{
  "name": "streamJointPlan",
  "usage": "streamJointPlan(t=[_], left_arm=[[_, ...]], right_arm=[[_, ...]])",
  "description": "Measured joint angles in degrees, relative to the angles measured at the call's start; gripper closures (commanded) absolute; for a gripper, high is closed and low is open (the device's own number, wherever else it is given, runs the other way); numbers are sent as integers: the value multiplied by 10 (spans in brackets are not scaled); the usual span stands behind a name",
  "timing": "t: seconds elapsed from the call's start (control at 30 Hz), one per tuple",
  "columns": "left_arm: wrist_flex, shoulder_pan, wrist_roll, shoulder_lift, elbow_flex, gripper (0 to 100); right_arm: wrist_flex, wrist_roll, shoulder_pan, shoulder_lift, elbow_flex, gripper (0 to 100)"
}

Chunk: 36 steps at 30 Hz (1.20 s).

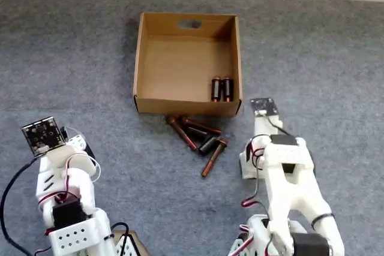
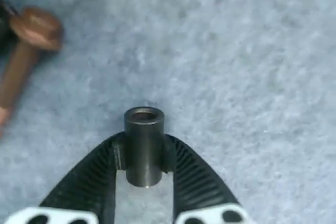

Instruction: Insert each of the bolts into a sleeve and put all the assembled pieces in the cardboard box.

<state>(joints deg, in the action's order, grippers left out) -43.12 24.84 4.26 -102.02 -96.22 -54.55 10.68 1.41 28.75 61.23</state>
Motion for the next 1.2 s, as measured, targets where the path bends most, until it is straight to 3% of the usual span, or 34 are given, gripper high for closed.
streamJointPlan(t=[0.23, 0.47, 0.87, 1.2], left_arm=[[0, -40, -30, 0, 0, 990], [-24, -97, -97, 0, 0, 990], [-50, -141, -111, 0, 2, 989], [-119, -164, -138, 0, 70, 989]], right_arm=[[29, -16, 55, 92, 32, 992], [108, -111, 70, 101, 88, 992], [115, -114, 73, 290, 179, 992], [134, -114, 74, 307, 213, 992]])
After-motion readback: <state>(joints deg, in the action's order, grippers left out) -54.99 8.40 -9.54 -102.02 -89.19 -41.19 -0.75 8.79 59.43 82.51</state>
